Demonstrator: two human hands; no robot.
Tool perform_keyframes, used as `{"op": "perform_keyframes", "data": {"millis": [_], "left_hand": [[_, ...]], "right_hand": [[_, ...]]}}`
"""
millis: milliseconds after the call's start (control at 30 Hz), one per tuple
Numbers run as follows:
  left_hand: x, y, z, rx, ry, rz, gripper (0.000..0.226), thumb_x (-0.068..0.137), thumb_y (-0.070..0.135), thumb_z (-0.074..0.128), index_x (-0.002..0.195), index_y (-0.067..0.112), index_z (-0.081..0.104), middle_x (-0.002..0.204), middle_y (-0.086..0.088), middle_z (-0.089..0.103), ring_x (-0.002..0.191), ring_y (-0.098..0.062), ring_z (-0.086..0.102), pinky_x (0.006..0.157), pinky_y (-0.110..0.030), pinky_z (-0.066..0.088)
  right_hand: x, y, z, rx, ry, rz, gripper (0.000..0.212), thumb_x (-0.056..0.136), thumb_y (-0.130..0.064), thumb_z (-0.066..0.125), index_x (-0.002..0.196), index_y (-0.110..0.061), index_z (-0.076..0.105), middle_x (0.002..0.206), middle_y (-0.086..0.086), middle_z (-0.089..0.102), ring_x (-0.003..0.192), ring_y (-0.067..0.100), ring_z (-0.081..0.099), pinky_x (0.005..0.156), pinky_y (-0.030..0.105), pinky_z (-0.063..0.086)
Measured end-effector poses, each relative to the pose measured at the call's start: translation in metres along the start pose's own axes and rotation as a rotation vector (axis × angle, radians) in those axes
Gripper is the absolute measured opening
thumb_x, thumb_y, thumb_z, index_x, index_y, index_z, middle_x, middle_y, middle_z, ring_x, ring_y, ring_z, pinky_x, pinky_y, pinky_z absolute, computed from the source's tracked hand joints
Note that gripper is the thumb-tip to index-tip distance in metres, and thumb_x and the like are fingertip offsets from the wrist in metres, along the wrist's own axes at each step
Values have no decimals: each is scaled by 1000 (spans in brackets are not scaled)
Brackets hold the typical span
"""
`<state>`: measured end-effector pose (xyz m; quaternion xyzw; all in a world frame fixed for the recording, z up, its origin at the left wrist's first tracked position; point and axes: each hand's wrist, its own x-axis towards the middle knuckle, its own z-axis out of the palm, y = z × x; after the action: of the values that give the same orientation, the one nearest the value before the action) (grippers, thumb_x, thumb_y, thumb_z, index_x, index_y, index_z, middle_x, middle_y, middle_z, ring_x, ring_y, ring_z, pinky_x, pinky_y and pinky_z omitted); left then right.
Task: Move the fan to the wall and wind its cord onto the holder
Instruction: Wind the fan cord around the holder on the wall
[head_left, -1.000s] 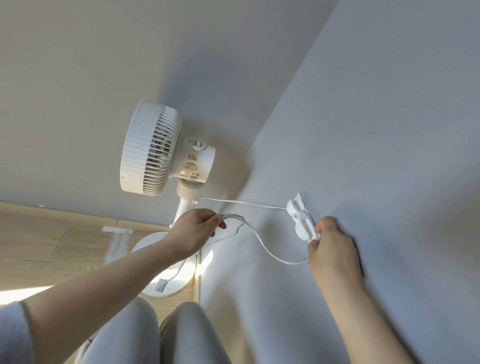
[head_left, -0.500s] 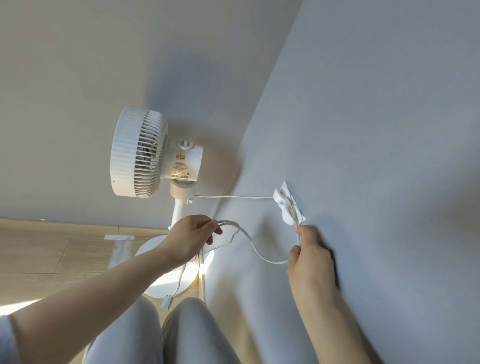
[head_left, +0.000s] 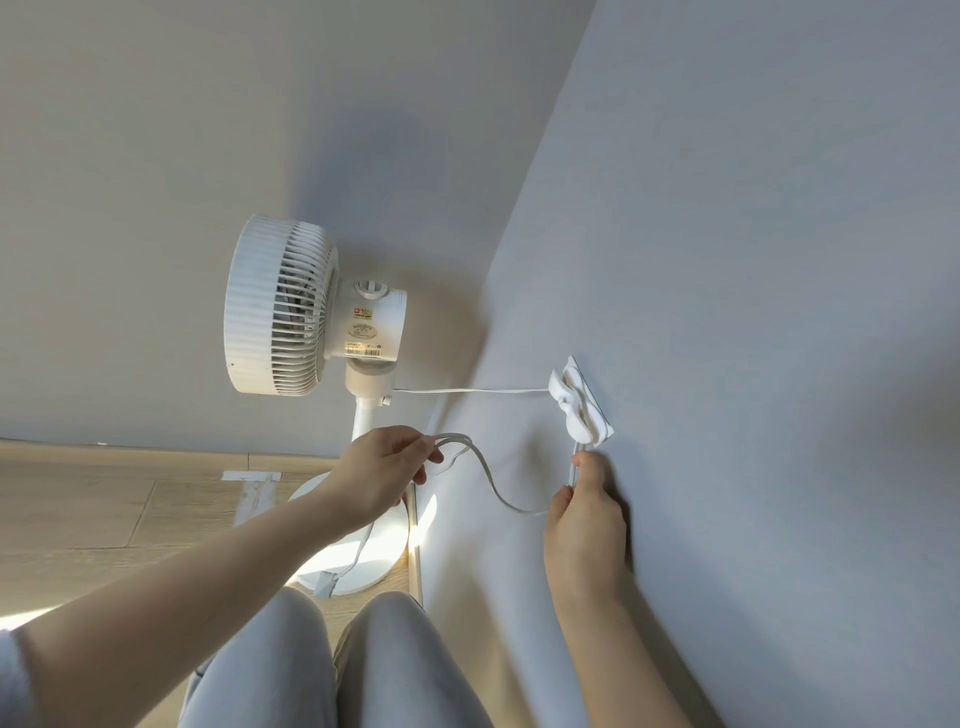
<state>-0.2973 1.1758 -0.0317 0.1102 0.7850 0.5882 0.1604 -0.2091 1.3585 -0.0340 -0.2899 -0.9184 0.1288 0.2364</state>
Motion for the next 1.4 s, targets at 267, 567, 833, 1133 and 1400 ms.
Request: {"op": "perform_keyframes", "data": {"millis": [267,567,833,1133,1400], "left_hand": [[4,-9,-10,-1,10,-28,30,96,26,44,91,12,70,70,-1,61,56,-11,49,51,-23,42],[14,-23,-22,-26,34,-57,31,97,26,42,85,17,69,69,-1,60,56,-12,48,52,-24,41],[23,-29,-35,-17,54,-37,31,97,25,42,82,20,69,69,-3,58,57,-16,48,52,-26,40],[28,-35,-38,-78,63,-52,31,97,28,44,84,17,70,69,-1,59,57,-16,48,53,-27,41],[34,-34,-31,-113,24,-54,24,93,29,51,92,16,71,84,4,75,47,1,50,54,-21,45]], "right_hand": [[10,-8,22,17,-10,-3,33,91,-10,45,124,-13,44,86,10,69,84,31,66,68,35,54],[34,-23,32,-180,-191,-160,26,98,-16,38,118,-10,54,105,8,66,99,24,63,73,30,45],[68,-58,28,-373,-365,-222,20,92,-9,43,107,-7,57,102,10,67,92,29,62,54,26,31],[120,-87,39,-442,-420,-368,19,85,-3,52,95,-8,67,99,12,69,84,32,63,63,28,47],[174,-99,27,-397,-525,-302,21,75,4,50,87,-2,67,80,16,75,78,31,73,73,38,60]]}}
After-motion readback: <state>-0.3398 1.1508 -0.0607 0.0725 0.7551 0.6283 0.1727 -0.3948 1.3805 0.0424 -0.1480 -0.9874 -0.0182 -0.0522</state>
